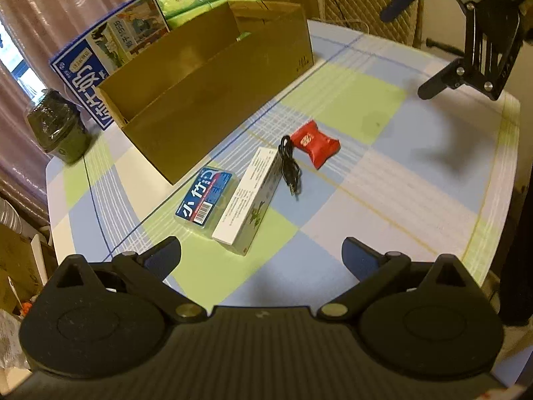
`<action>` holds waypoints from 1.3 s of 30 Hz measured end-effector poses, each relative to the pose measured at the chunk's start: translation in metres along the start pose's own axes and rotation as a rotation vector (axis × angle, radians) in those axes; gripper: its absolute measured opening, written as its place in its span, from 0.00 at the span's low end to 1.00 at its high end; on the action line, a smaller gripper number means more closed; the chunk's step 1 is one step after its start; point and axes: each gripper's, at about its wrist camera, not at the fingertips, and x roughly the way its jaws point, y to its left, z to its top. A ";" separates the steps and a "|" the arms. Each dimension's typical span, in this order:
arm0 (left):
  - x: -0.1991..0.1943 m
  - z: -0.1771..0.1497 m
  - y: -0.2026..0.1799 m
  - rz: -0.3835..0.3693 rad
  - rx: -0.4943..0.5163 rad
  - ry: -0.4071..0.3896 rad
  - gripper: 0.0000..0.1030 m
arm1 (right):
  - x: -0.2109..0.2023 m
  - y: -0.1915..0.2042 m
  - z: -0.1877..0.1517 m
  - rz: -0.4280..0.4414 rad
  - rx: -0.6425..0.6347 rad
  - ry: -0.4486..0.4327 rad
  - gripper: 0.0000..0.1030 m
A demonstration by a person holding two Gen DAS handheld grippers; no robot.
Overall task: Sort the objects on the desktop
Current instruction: 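Withdraw both grippers back over the remaining table items, then grasp the red candy packet with the right gripper while the left gripper grasps the white medicine box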
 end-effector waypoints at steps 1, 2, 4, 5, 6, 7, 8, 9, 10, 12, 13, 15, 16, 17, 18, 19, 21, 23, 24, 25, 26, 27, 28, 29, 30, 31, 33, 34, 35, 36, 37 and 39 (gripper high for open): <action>0.002 0.000 0.001 0.000 0.005 0.005 0.98 | 0.003 -0.001 0.000 0.008 -0.010 0.004 0.98; 0.005 0.000 0.003 0.000 0.008 0.009 0.98 | 0.007 -0.001 0.001 0.017 -0.018 0.009 0.98; 0.011 0.002 0.007 0.006 0.011 0.018 0.98 | 0.015 -0.003 0.003 0.037 -0.029 0.020 0.98; 0.014 0.003 0.009 0.005 0.012 0.025 0.98 | 0.019 -0.004 0.003 0.047 -0.039 0.026 0.98; 0.018 0.004 0.011 0.000 0.012 0.031 0.98 | 0.024 -0.004 0.004 0.056 -0.050 0.031 0.98; 0.022 0.005 0.013 -0.005 0.011 0.039 0.98 | 0.028 -0.004 0.005 0.064 -0.061 0.036 0.98; 0.026 0.006 0.015 -0.010 0.013 0.045 0.98 | 0.033 -0.005 0.005 0.073 -0.073 0.042 0.98; 0.030 0.008 0.016 -0.014 0.018 0.051 0.98 | 0.038 -0.005 0.006 0.079 -0.087 0.048 0.98; 0.034 0.010 0.017 -0.021 0.028 0.056 0.98 | 0.043 -0.005 0.006 0.085 -0.100 0.054 0.98; 0.042 0.015 0.018 -0.045 0.055 0.057 0.97 | 0.051 -0.006 0.007 0.099 -0.111 0.064 0.98; 0.045 0.017 0.018 -0.056 0.069 0.062 0.96 | 0.055 -0.007 0.008 0.107 -0.113 0.068 0.98; 0.054 0.022 0.018 -0.073 0.096 0.074 0.91 | 0.063 -0.009 0.010 0.123 -0.119 0.072 0.98; 0.059 0.025 0.018 -0.084 0.105 0.081 0.91 | 0.067 -0.011 0.011 0.128 -0.121 0.073 0.98; 0.063 0.026 0.019 -0.092 0.112 0.084 0.91 | 0.070 -0.012 0.013 0.130 -0.123 0.074 0.98; 0.067 0.028 0.019 -0.099 0.120 0.086 0.91 | 0.074 -0.013 0.014 0.134 -0.124 0.076 0.98; 0.072 0.030 0.020 -0.107 0.130 0.089 0.91 | 0.077 -0.015 0.014 0.141 -0.124 0.075 0.98; 0.080 0.033 0.022 -0.117 0.153 0.096 0.88 | 0.084 -0.019 0.017 0.158 -0.127 0.077 0.98; 0.086 0.036 0.025 -0.125 0.175 0.099 0.84 | 0.089 -0.021 0.018 0.178 -0.134 0.078 0.98; 0.089 0.037 0.026 -0.129 0.182 0.100 0.82 | 0.092 -0.022 0.019 0.188 -0.138 0.079 0.97; 0.092 0.038 0.028 -0.134 0.190 0.101 0.81 | 0.095 -0.022 0.020 0.199 -0.143 0.081 0.97; 0.094 0.039 0.030 -0.140 0.195 0.101 0.80 | 0.099 -0.022 0.020 0.209 -0.149 0.083 0.95; 0.097 0.040 0.031 -0.149 0.197 0.101 0.78 | 0.102 -0.022 0.021 0.218 -0.154 0.087 0.92; 0.100 0.040 0.033 -0.160 0.197 0.103 0.78 | 0.105 -0.022 0.022 0.226 -0.158 0.088 0.91; 0.102 0.041 0.034 -0.171 0.197 0.104 0.75 | 0.109 -0.022 0.023 0.235 -0.160 0.090 0.90; 0.104 0.042 0.035 -0.182 0.198 0.105 0.73 | 0.113 -0.022 0.023 0.242 -0.162 0.092 0.89; 0.106 0.043 0.036 -0.193 0.200 0.108 0.72 | 0.116 -0.022 0.024 0.250 -0.165 0.093 0.89; 0.108 0.044 0.037 -0.215 0.201 0.107 0.68 | 0.122 -0.023 0.025 0.259 -0.167 0.094 0.87; 0.110 0.044 0.037 -0.231 0.202 0.108 0.66 | 0.126 -0.024 0.026 0.264 -0.167 0.095 0.86; 0.111 0.045 0.037 -0.240 0.203 0.109 0.62 | 0.128 -0.025 0.027 0.269 -0.166 0.093 0.85; 0.113 0.045 0.037 -0.250 0.204 0.112 0.60 | 0.132 -0.027 0.027 0.275 -0.166 0.095 0.83; 0.114 0.046 0.037 -0.262 0.205 0.115 0.58 | 0.134 -0.028 0.028 0.280 -0.168 0.099 0.82; 0.118 0.046 0.037 -0.278 0.200 0.119 0.53 | 0.139 -0.029 0.030 0.285 -0.176 0.107 0.80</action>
